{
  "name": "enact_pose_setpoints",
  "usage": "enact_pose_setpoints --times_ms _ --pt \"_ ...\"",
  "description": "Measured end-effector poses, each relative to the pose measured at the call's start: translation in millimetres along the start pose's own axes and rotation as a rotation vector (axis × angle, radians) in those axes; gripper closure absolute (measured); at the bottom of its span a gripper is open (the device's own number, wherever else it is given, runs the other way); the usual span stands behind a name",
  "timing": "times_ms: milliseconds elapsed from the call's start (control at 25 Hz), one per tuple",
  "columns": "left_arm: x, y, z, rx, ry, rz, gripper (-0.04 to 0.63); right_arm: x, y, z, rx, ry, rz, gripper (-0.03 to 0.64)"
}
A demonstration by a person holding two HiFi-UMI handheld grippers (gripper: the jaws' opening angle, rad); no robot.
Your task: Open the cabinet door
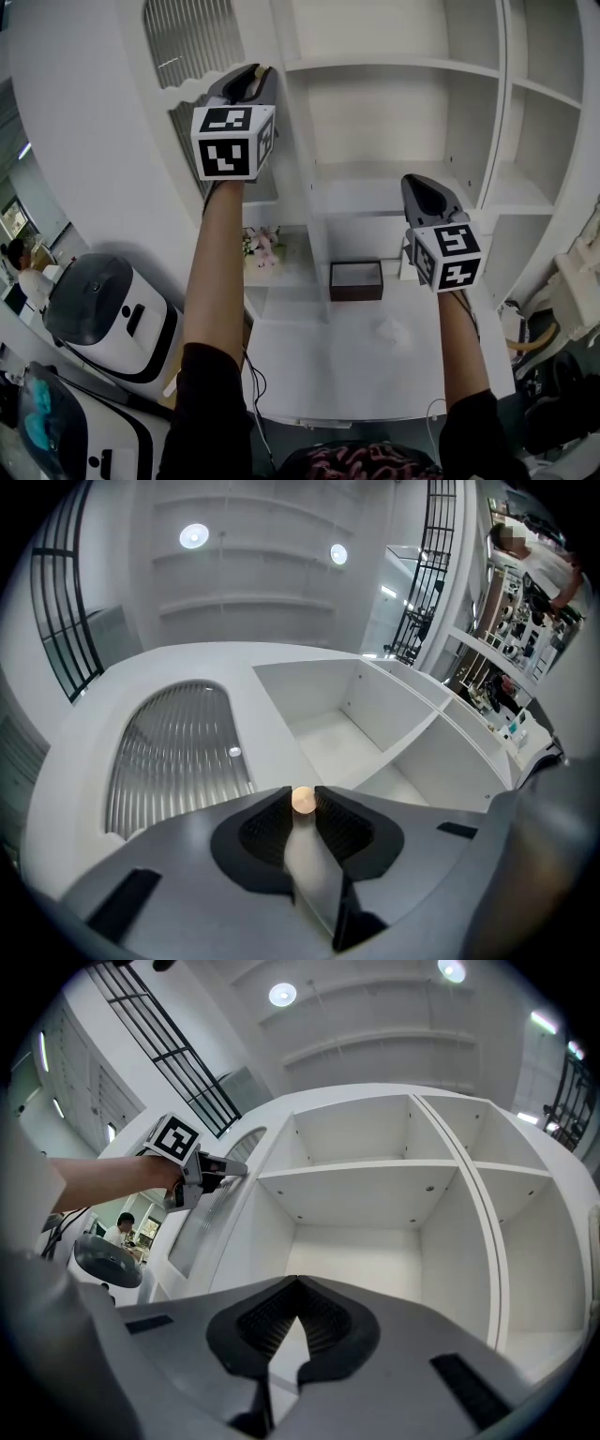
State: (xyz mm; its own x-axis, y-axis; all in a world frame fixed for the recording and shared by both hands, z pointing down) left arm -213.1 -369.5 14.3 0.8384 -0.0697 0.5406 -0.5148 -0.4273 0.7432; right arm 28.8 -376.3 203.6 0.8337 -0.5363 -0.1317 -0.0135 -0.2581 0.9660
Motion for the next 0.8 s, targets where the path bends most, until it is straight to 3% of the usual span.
enact_pose_setpoints --times_ms 280,800 --pt "1.2 -0.7 -1.0 -0.007 0.01 0.024 0.511 -1.7 3.3 -0.4 -0.006 -0.004 0.004 0.603" --pt "-2.9 -5.0 -13.8 0.022 0.068 -0.002 0.512 -6.8 6.2 -2.1 -0.014 -0.013 0.009 0.602"
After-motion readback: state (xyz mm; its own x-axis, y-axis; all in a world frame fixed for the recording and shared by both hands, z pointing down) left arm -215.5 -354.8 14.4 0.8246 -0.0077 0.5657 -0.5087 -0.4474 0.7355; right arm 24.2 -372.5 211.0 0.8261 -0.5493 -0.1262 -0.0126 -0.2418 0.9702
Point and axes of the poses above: the fingertips, and each gripper's own axes: z forward along the fingers, x to its right, y out of its underside, the point moved 5 cm from there along -z, backward along the fingers, and after that the axes turned 5 degrees about z, right-handed, at the moved point
